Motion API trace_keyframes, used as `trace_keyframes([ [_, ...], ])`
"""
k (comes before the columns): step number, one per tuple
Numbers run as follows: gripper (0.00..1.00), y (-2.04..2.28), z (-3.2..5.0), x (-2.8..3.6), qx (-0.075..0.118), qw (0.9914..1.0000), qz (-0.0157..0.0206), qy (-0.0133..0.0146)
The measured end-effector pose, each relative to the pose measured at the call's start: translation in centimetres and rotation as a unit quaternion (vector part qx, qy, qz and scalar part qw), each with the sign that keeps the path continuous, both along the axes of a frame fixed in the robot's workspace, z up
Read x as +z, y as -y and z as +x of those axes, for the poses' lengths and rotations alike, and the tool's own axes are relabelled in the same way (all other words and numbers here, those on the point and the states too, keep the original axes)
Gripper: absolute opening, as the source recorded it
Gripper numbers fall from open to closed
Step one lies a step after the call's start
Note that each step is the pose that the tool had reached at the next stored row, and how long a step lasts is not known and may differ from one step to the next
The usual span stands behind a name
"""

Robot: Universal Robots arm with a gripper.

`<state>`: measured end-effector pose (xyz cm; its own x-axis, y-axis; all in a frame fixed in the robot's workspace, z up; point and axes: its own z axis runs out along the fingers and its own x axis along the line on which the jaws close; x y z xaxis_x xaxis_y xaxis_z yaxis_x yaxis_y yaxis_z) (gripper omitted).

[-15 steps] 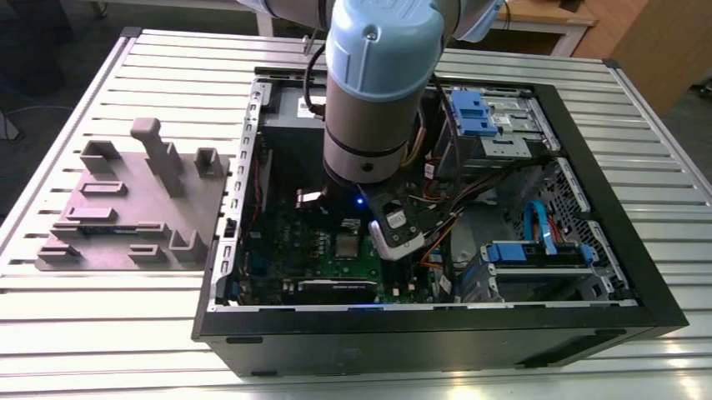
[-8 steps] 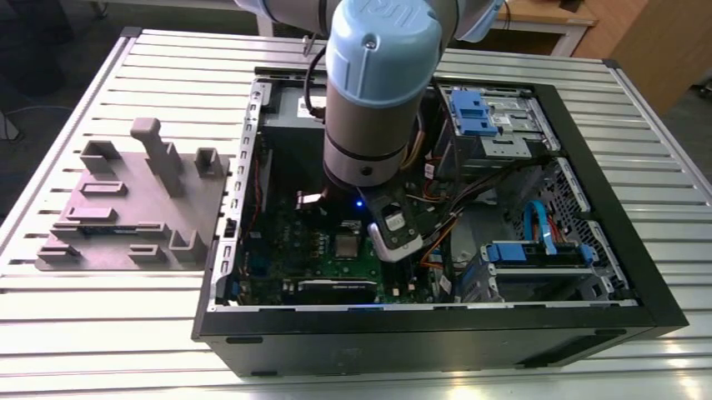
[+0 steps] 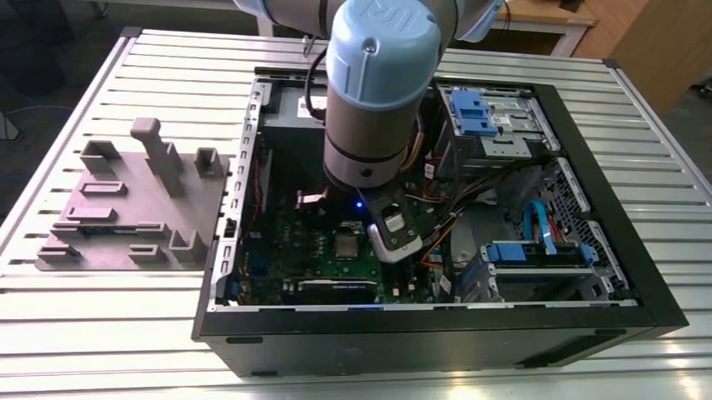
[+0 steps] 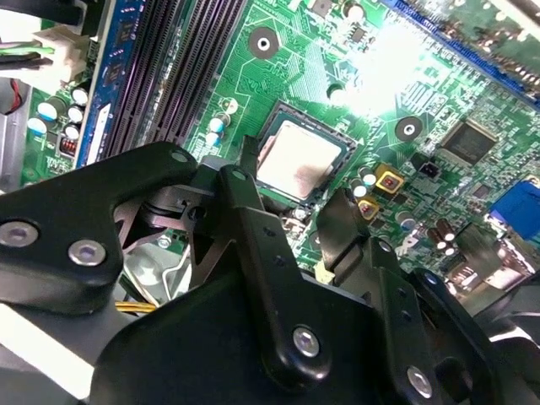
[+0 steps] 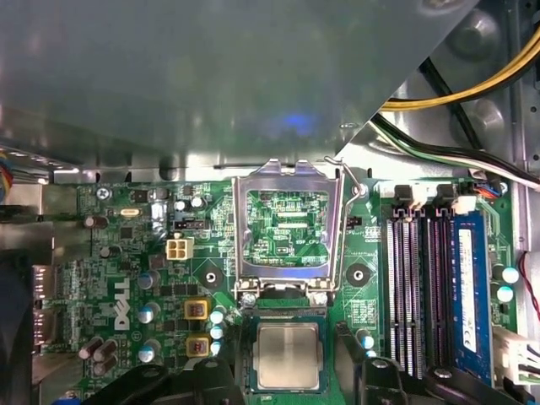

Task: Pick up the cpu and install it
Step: 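Place the cpu into insertion slot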

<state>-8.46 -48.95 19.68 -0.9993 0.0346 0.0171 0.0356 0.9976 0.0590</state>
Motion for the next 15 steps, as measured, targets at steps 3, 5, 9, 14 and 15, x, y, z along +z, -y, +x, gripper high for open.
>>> trace_keyframes([
  [3, 0.55, -0.08, 0.03, -0.15, -0.001, 1.00000, 0.0006, 0.0000],
  [5, 0.55, -0.14, 0.03, -0.24, -0.001, 1.00000, 0.0010, 0.0000],
  [9, 0.55, -0.23, 0.04, -0.45, -0.002, 1.00000, 0.0018, 0.0000],
  [14, 0.55, -0.24, 0.03, -0.60, -0.002, 0.99999, 0.0023, 0.0000],
  [15, 0.53, -0.24, 0.03, -0.62, -0.002, 0.99999, 0.0024, 0.0000],
])
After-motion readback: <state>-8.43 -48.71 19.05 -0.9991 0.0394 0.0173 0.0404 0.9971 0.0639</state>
